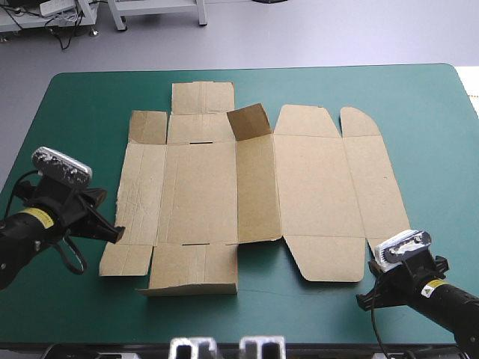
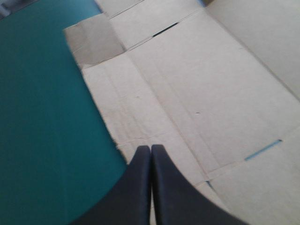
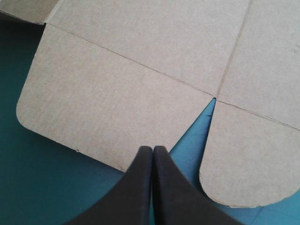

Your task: Fold the box

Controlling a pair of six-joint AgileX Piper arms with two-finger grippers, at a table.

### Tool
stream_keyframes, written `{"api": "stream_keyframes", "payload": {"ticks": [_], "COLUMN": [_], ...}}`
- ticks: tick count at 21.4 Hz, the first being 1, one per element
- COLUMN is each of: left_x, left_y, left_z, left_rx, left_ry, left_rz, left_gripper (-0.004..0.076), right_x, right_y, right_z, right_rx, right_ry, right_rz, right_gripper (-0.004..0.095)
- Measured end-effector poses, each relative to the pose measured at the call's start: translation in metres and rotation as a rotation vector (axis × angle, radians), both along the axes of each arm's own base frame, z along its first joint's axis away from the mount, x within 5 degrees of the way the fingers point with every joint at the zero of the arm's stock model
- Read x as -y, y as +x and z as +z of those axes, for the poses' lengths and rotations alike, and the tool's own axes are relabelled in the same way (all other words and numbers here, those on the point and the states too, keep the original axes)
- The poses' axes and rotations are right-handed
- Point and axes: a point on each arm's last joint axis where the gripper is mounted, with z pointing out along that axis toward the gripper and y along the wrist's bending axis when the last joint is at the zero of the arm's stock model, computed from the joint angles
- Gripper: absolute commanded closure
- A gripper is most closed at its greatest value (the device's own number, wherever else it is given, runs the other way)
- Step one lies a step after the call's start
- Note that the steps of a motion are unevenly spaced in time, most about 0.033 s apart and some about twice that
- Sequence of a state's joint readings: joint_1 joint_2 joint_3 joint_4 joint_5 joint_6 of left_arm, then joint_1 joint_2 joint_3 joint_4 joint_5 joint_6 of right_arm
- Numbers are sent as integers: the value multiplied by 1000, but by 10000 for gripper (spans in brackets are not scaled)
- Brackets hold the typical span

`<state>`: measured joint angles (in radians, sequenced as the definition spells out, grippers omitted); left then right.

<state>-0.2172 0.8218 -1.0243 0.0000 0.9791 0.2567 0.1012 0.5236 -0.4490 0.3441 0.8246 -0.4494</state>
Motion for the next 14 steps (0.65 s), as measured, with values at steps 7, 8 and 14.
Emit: {"api": "stream_keyframes", "payload": {"ticks": [7,8,14], "left_x": [-17,-19,-83], "left_y": [54,58,75], "left_z": [-16,-18,-29], "left_rx": [-142,-159,-326], "left_ry": [194,202,61], "left_rz": [282,298,552], "left_gripper": [733,727,710], "right_x": [0,0,1], "right_y": [0,0,0], "right_z": [0,0,0], "right_rx": [0,0,4], "right_ry": [-1,-1,-20], "right_rz": [0,0,5], "right_gripper": [917,917,917]}}
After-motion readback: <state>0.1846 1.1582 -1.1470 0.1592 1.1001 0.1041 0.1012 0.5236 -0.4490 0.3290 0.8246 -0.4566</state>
